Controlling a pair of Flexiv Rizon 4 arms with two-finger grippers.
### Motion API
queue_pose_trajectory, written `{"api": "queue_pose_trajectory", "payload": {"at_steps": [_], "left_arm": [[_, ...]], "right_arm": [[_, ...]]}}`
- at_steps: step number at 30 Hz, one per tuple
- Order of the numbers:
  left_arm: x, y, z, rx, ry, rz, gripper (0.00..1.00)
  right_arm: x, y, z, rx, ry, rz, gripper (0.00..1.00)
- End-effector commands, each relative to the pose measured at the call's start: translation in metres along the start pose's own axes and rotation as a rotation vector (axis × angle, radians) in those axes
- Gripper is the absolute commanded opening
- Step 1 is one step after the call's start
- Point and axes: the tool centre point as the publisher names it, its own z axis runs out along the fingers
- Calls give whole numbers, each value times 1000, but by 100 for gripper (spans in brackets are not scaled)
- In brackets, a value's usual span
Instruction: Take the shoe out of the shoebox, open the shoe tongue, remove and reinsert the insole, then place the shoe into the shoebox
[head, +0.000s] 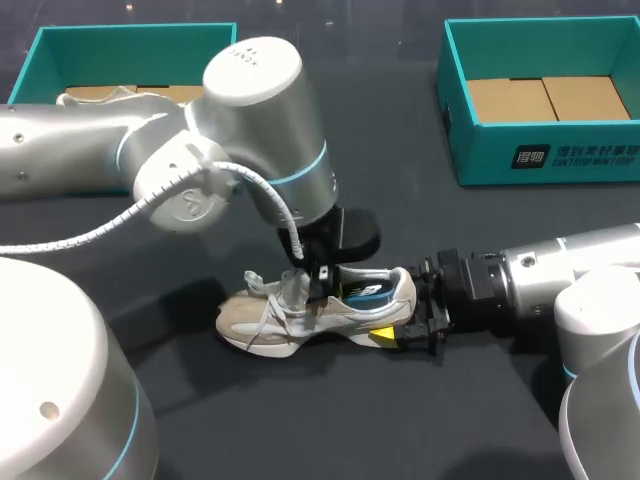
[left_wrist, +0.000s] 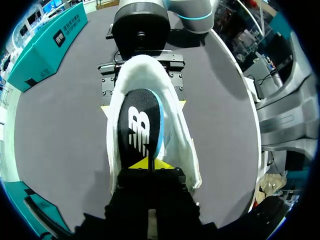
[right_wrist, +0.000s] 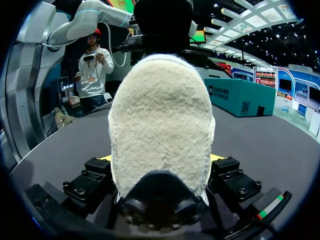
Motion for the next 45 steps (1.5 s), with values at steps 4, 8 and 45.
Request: {"api": "queue_pose_trajectory", "payload": {"at_steps": [4, 8, 45], "left_arm": [[4, 9, -9, 85, 28, -2, 0], [7, 7, -13, 133, 48, -8, 0], [5, -53, -43, 333, -69, -35, 13]], "right_arm": [[1, -1, 1, 2, -1, 0, 0], [1, -1, 1, 2, -1, 0, 0], [1, -1, 1, 2, -1, 0, 0]]}}
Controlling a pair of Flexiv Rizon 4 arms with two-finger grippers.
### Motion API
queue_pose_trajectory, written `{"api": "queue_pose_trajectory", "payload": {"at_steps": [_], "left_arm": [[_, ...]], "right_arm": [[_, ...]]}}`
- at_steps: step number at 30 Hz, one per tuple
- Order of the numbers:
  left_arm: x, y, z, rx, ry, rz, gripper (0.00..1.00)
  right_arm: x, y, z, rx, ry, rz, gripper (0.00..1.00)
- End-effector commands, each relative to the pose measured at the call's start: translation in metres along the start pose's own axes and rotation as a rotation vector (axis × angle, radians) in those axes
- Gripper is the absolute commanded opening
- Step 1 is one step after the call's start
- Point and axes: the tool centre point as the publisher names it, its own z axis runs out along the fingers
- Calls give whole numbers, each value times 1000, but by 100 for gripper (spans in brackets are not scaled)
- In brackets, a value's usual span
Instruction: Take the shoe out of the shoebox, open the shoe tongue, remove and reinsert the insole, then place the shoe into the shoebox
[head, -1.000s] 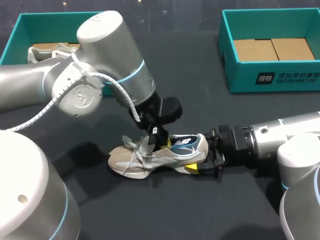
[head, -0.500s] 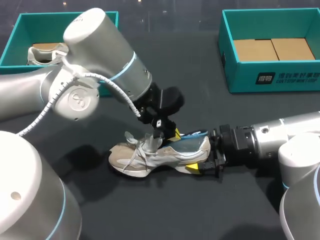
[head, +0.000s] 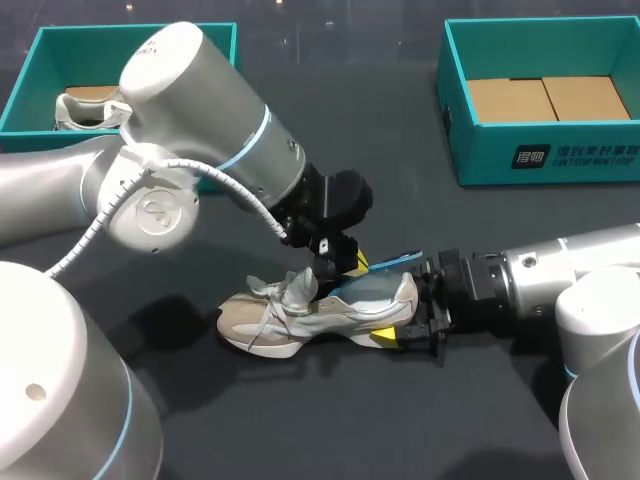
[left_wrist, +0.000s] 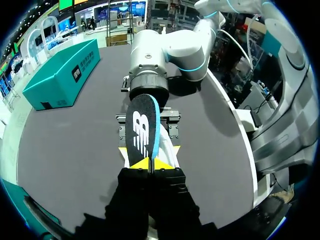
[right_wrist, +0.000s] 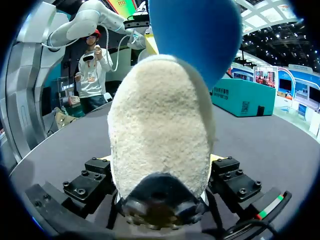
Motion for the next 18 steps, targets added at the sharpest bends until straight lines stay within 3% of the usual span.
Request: {"api": "queue_pose_trajectory", "payload": {"at_steps": [1, 5, 7, 12, 18], "left_arm": [[12, -2, 3, -4, -51, 7, 34], [20, 1, 5, 4, -119, 4, 48], [23, 2, 6, 9, -153, -1, 61], [26, 3, 8, 20, -229, 0, 75], [24, -1, 19, 16, -318, 6, 73]], "right_arm": [[1, -1, 2, 2, -2, 0, 0], [1, -1, 2, 2, -2, 0, 0], [1, -1, 2, 2, -2, 0, 0], [1, -1, 2, 2, -2, 0, 0], [1, -1, 2, 2, -2, 0, 0]]}}
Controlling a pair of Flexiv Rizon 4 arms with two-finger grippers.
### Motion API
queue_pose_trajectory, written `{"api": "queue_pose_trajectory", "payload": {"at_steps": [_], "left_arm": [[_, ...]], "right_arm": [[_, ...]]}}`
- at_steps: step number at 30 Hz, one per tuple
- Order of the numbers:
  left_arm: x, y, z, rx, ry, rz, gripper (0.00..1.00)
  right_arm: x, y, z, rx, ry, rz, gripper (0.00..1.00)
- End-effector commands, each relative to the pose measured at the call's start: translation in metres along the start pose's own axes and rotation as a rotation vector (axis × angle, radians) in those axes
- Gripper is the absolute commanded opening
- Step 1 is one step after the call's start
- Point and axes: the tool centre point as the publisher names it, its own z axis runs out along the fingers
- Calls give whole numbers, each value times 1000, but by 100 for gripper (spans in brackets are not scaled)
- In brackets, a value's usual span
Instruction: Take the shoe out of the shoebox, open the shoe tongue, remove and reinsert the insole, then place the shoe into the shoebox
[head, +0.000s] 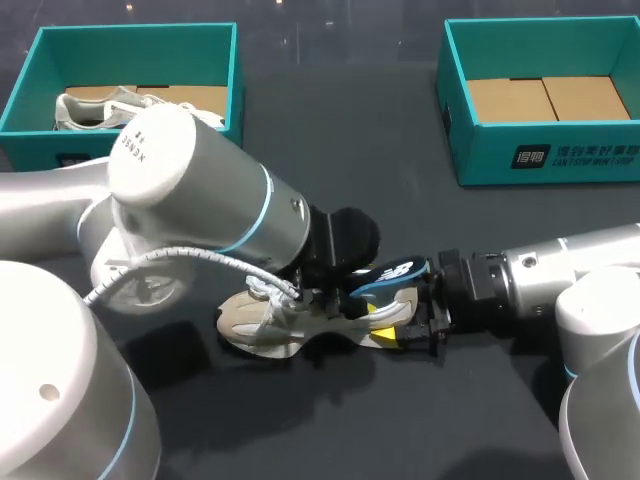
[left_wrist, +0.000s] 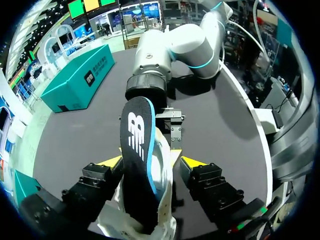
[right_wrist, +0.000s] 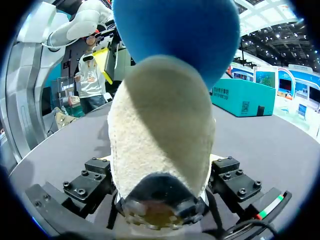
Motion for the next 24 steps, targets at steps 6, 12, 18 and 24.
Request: {"api": "queue_pose_trajectory", "payload": {"at_steps": [6, 12, 18, 24], "left_arm": [[3, -4, 20, -14, -145, 12, 61], [-5, -4, 31, -24, -184, 5, 58], [-17, -3, 37, -29, -210, -6, 49], [-24, -1, 39, -30, -214, -17, 29]], "right_arm": [[1, -1, 2, 2, -2, 0, 0], [1, -1, 2, 2, -2, 0, 0], [1, -1, 2, 2, -2, 0, 0], [1, -1, 2, 2, -2, 0, 0]]}}
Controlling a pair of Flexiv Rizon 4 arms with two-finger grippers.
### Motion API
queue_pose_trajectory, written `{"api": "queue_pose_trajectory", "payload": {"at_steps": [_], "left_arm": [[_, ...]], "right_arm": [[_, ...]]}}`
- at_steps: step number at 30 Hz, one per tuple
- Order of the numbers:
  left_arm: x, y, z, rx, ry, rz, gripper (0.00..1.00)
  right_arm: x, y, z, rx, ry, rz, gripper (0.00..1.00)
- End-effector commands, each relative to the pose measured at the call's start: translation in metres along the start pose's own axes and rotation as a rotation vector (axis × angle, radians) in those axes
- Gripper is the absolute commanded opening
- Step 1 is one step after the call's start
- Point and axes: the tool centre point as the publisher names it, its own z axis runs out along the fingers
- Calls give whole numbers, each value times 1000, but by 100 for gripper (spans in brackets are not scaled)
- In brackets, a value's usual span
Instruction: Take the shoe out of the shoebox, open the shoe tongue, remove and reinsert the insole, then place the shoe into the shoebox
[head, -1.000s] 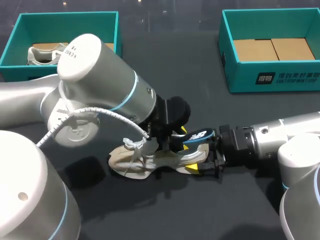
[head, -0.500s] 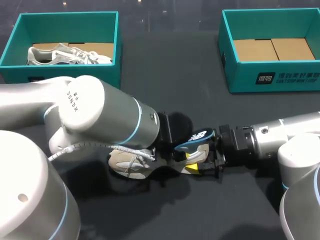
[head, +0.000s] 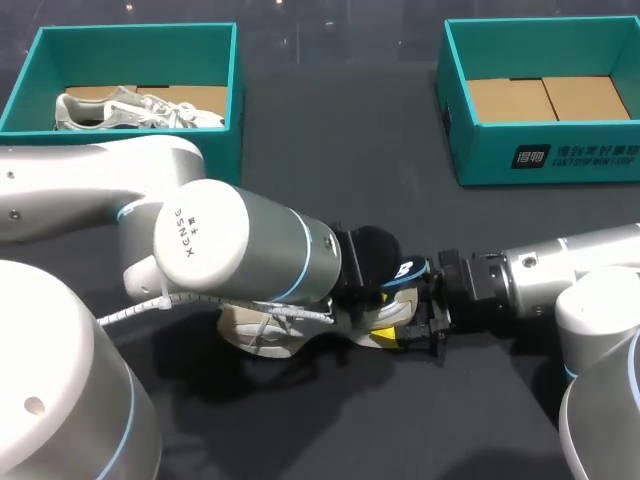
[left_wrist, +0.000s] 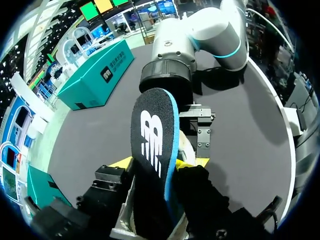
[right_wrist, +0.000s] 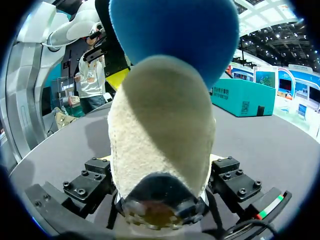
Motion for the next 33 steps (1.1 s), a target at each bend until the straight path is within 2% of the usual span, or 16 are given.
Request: {"api": "queue_pose_trajectory", "payload": {"at_steps": [1, 2, 7, 13, 21, 26, 29, 33], "left_arm": [[-3, 1, 3, 2, 9, -7, 16], [-3, 1, 2, 4, 12, -8, 0], [-4, 1, -6, 13, 63, -22, 0], [-5, -15, -22, 16, 154, -58, 0], [-5, -57, -40, -25, 311, -105, 0], [-4, -86, -51, -22, 416, -123, 0], [-4, -111, -61, -35, 380, -136, 0], [-4, -111, -61, -35, 380, -136, 0]], "right_arm": [[1, -1, 2, 2, -2, 0, 0], [1, -1, 2, 2, -2, 0, 0], [1, -1, 2, 2, -2, 0, 0], [1, -1, 2, 2, -2, 0, 0], [1, -1, 2, 2, -2, 0, 0], [1, -1, 2, 2, -2, 0, 0], [1, -1, 2, 2, -2, 0, 0], [1, -1, 2, 2, -2, 0, 0]]}}
